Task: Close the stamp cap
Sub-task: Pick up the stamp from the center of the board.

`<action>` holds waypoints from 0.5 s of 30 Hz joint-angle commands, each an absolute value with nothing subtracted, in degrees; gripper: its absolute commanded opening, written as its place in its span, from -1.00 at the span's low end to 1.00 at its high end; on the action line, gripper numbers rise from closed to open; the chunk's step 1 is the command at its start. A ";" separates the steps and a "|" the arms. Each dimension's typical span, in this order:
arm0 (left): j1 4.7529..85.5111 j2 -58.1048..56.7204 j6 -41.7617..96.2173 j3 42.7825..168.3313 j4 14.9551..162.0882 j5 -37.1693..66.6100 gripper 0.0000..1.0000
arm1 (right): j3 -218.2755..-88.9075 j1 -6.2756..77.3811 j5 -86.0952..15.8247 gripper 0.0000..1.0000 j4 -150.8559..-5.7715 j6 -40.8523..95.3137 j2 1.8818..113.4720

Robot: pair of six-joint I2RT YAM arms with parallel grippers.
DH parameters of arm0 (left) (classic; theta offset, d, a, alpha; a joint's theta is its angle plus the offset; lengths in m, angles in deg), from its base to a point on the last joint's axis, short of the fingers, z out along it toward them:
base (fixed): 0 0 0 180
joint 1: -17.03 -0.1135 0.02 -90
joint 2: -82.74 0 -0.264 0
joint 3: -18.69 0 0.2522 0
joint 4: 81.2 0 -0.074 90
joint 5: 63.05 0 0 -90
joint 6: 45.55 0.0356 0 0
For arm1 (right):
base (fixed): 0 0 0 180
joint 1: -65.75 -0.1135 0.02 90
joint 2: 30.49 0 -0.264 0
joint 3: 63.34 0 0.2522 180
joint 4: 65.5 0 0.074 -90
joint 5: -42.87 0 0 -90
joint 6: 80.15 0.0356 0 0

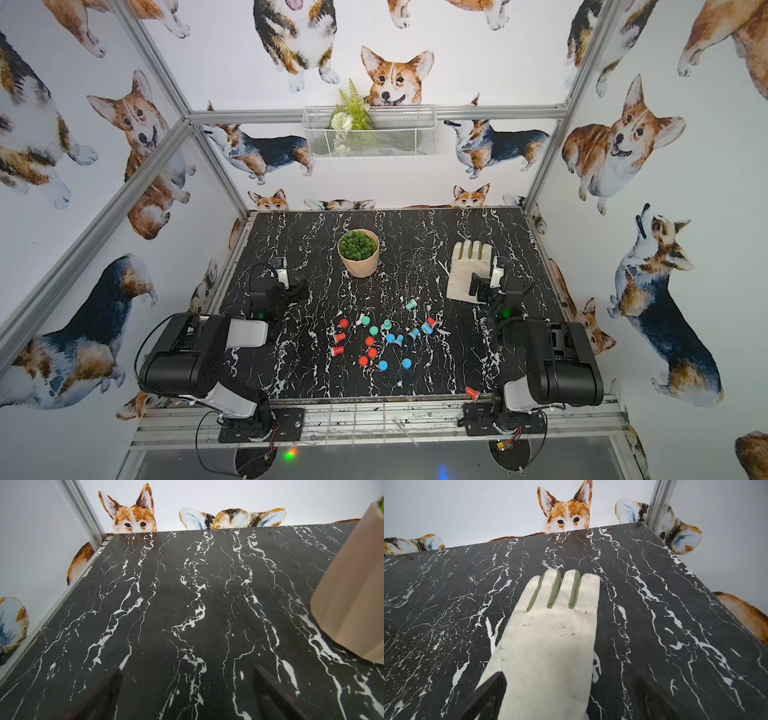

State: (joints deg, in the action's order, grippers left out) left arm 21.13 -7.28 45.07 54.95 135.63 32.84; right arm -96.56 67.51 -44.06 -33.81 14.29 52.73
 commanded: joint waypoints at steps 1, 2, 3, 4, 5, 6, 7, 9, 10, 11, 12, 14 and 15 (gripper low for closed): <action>21.09 -7.18 45.66 54.99 136.89 32.68 1.00 | -96.88 67.44 -44.19 0.99 -33.57 14.36 52.83; 21.07 -7.13 45.65 55.03 136.94 32.66 1.00 | -96.88 67.43 -44.23 0.99 -33.55 14.42 52.83; 21.16 -7.17 45.62 55.01 136.98 32.73 1.00 | -96.87 67.42 -44.22 0.99 -33.57 14.38 52.83; 21.16 -7.17 45.63 54.99 136.97 32.83 1.00 | -96.88 67.47 -44.18 0.99 -33.48 14.38 52.83; 21.16 -7.17 45.60 55.04 136.98 32.83 1.00 | -96.87 67.44 -44.19 0.99 -33.59 14.40 52.83; 21.16 -7.18 45.61 55.00 137.03 32.83 1.00 | -96.81 67.43 -44.21 0.99 -33.54 14.40 52.83; 21.31 -7.18 45.73 54.93 137.07 32.97 1.00 | -96.79 67.43 -44.19 0.99 -33.54 14.36 52.79; 21.68 -7.17 45.87 54.77 137.46 33.62 1.00 | -96.79 67.42 -44.23 0.99 -33.52 14.39 52.74; 21.74 -7.18 45.97 54.71 137.51 33.73 1.00 | -96.79 67.42 -44.23 0.99 -33.50 14.42 52.74; 21.86 -7.17 45.95 54.78 137.50 33.80 1.00 | -96.79 67.45 -44.23 0.99 -33.54 14.42 52.74; 21.83 -7.15 45.96 54.66 137.60 33.81 1.00 | -96.72 67.43 -44.23 0.99 -33.47 14.38 52.74; 21.86 -7.18 46.00 54.72 137.52 33.88 1.00 | -96.71 67.47 -44.23 0.99 -33.41 14.40 52.74; 21.82 -7.18 45.95 54.76 137.51 33.88 1.00 | -96.71 67.47 -44.23 0.99 -33.47 14.41 52.74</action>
State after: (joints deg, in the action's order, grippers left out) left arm 21.87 -7.28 45.09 54.89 135.69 33.28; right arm -96.56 67.51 -44.06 -33.81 14.29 52.73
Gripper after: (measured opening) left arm 0.999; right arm 0.996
